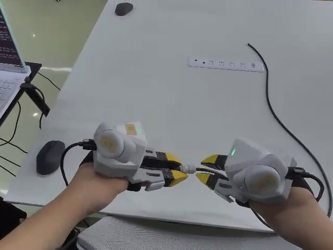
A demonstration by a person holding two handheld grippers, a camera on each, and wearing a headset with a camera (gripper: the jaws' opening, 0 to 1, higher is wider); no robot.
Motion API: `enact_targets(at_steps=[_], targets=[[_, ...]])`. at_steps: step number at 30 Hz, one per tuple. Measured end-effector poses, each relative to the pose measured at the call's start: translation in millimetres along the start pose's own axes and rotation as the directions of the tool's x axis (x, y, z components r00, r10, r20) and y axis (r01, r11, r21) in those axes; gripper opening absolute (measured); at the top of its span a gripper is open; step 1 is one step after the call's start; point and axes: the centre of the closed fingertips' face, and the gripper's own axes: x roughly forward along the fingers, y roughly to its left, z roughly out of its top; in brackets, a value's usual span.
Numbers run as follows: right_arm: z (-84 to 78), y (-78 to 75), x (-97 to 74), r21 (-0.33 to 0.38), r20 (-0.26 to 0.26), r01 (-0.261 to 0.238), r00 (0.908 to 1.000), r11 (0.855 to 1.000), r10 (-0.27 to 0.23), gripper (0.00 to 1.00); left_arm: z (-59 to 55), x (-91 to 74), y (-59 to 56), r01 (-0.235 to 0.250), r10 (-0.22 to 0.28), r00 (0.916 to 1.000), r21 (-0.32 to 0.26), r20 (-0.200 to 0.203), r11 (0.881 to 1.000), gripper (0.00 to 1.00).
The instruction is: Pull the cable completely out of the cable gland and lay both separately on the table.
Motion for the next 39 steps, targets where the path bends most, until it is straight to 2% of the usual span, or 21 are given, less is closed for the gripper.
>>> enact_targets(at_steps=[11,24,29,34,37,39], targets=[[-3.4,0.0,1.0,-0.018,-0.010,-0.014,0.9998,1.000,0.014,0.02,2.5,5.9,-3.2,0.016,-0.016,0.9999,0.018,0.004,1.000,0.15],[-6.8,-5.9,2.3,0.112,0.014,-0.003,0.9999,0.994,0.001,0.01,3.6,5.8,-0.4,0.005,-0.005,1.0000,0.026,0.004,1.000,0.15],[-15.4,-13.4,0.3,0.161,0.005,0.011,0.9999,0.987,-0.012,0.01,5.0,2.7,3.2,0.003,-0.003,0.9999,0.022,0.011,1.000,0.15],[-22.4,-21.2,-1.4,0.242,0.011,0.032,0.9993,0.970,-0.036,0.01,8.0,0.4,6.3,-0.002,0.001,0.9997,0.019,0.023,1.000,0.15],[-27.7,-24.5,-1.8,0.332,0.018,0.039,0.9987,0.942,-0.048,0.01,10.8,-1.7,6.1,-0.006,0.006,0.9996,0.021,0.027,1.000,0.15],[-31.1,-26.7,-3.2,0.367,0.020,0.048,0.9980,0.929,-0.060,0.01,13.3,-2.7,5.9,-0.009,0.008,0.9995,0.030,0.030,1.000,0.15]])
